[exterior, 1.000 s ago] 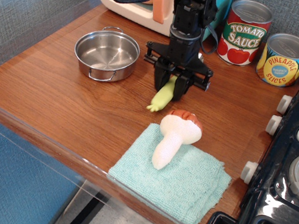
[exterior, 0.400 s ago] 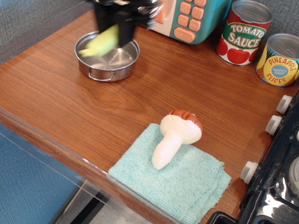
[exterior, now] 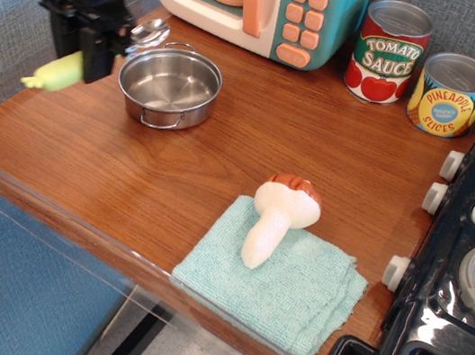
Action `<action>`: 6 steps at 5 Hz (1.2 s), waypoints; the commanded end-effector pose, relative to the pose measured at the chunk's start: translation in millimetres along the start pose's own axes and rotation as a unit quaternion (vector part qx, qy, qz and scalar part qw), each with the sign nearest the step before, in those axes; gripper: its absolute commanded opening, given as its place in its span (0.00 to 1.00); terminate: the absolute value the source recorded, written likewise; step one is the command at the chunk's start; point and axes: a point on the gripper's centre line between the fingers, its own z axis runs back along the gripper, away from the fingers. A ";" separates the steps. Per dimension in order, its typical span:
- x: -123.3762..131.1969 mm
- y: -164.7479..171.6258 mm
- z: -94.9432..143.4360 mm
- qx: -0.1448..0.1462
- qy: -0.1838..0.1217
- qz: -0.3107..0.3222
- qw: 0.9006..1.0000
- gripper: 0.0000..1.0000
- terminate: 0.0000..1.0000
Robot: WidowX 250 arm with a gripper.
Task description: Move the yellow spoon to the left of the silver pot.
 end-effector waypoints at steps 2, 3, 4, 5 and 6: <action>-5.1 42.8 -31.3 0.036 0.031 0.016 0.999 0.00 0.00; -5.1 50.2 -55.1 0.013 0.055 0.003 0.998 0.00 0.00; -3.9 52.3 -56.4 0.012 0.046 -0.007 0.999 0.00 0.00; -3.2 49.8 -49.5 0.012 0.038 -0.014 0.999 1.00 0.00; -4.6 43.8 -21.4 0.006 0.000 -0.022 1.000 1.00 0.00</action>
